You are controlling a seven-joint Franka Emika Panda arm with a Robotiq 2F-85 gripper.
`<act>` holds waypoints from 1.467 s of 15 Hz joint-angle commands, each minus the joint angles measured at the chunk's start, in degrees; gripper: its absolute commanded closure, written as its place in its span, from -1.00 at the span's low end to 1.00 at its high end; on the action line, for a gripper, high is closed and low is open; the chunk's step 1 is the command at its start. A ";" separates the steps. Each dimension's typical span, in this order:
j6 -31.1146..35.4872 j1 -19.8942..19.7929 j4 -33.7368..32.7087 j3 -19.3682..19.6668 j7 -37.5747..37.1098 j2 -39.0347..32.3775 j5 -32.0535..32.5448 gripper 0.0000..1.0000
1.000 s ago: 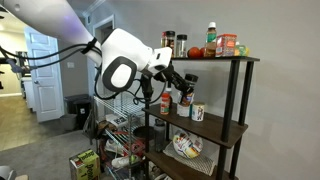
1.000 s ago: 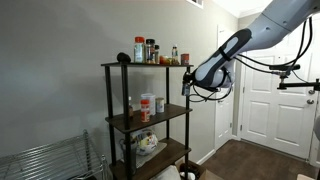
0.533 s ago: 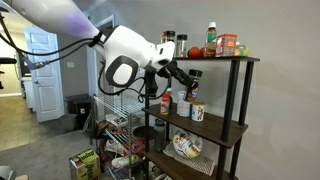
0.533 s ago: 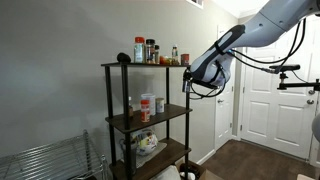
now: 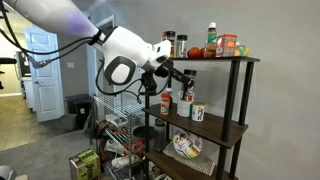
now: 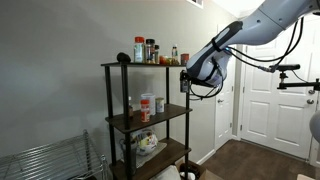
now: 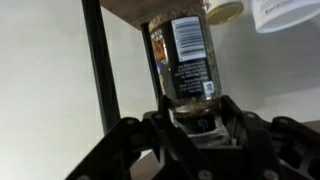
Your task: Move the spice jar from the top shelf to the second one
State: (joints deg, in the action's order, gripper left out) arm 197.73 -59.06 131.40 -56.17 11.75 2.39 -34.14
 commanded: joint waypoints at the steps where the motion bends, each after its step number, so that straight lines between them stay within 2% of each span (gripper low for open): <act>1: 0.27 -0.61 2.39 -3.66 5.27 -2.03 -2.42 0.43; 9: -0.63 0.61 3.39 -3.20 8.40 -3.46 -6.46 0.43; 10: -0.17 0.12 4.14 -3.29 4.83 -2.83 -3.53 -0.07; 22: -0.18 0.18 4.14 -3.29 5.34 -3.35 -4.16 -0.07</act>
State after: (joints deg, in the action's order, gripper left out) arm 197.55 -58.89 135.54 -59.45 17.09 -0.97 -38.30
